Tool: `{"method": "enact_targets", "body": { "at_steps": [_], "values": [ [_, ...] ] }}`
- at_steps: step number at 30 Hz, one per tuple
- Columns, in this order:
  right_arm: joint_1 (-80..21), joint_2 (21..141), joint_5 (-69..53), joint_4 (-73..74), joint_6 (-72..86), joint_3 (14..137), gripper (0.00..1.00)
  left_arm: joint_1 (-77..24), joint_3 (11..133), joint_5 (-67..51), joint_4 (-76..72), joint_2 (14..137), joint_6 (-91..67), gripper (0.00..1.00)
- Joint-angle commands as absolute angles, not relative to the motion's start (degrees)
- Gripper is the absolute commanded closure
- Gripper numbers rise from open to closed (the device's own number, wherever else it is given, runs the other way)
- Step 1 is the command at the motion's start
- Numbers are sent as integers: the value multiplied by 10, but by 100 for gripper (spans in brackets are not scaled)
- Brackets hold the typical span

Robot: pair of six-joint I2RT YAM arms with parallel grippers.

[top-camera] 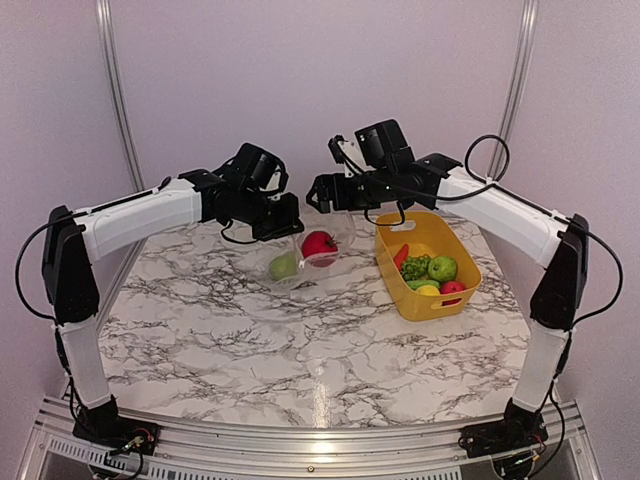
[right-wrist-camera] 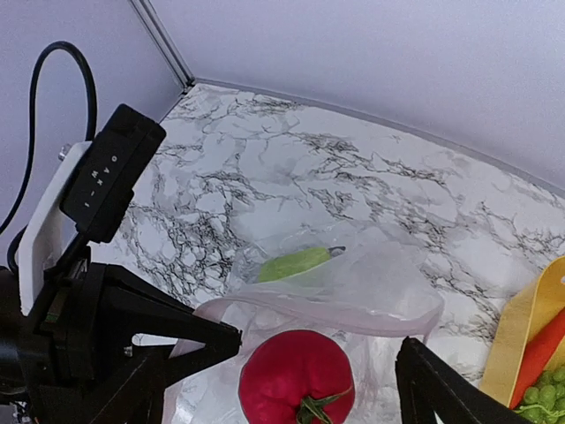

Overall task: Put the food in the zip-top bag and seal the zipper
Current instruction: Place the fake fruit in the zipper food storage bag, then adjust the zipper food storage bag at the center of the board.

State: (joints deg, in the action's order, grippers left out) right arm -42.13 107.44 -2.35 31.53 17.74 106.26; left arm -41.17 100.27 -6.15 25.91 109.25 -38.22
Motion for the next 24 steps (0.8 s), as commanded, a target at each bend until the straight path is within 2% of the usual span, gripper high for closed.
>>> {"method": "enact_targets", "body": {
  "at_steps": [1,5,12,15,19,24],
  "values": [
    [-423,1056,40,363,191,1103,15,-403,1006,-69,250,1076,-383,100],
    [-422,1036,135,398,220,1074,24,-399,1005,-74,247,1077,-383,100],
    [-422,1059,122,445,240,1038,27,-398,1009,-79,244,1079,-379,100],
    [-420,1065,121,448,244,1026,33,-398,1010,-80,243,1080,-380,100],
    [-411,1075,86,447,250,1021,52,-397,1010,-79,245,1079,-380,100],
    [-399,1081,25,445,247,1033,90,-397,1011,-77,248,1078,-376,98]
  ]
}}
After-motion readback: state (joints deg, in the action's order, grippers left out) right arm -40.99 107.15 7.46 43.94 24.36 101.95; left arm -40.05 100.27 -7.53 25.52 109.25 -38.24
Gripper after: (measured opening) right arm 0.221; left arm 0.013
